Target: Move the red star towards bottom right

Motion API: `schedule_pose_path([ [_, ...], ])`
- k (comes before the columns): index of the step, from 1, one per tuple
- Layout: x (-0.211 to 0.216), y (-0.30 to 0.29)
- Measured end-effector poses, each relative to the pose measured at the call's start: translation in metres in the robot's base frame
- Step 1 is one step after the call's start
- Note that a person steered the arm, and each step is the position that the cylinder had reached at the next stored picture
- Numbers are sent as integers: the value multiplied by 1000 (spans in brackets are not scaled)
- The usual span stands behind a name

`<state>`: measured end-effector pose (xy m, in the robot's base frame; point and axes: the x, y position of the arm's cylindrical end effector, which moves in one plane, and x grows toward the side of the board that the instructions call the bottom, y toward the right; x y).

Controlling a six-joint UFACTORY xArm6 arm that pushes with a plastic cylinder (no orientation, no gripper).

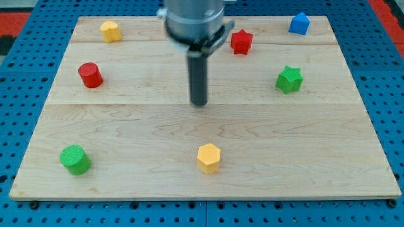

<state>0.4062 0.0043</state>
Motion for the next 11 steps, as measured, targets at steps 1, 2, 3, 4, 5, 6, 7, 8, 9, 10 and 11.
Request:
schedule_pose_path([
  [1,-66,3],
  [2,-101,-3],
  [3,-149,21],
  [4,-165,44],
  [5,-136,84],
  [6,-101,83],
  [7,-54,82],
  [8,3,85],
  [9,63,98],
  [10,118,126],
  [11,116,130],
])
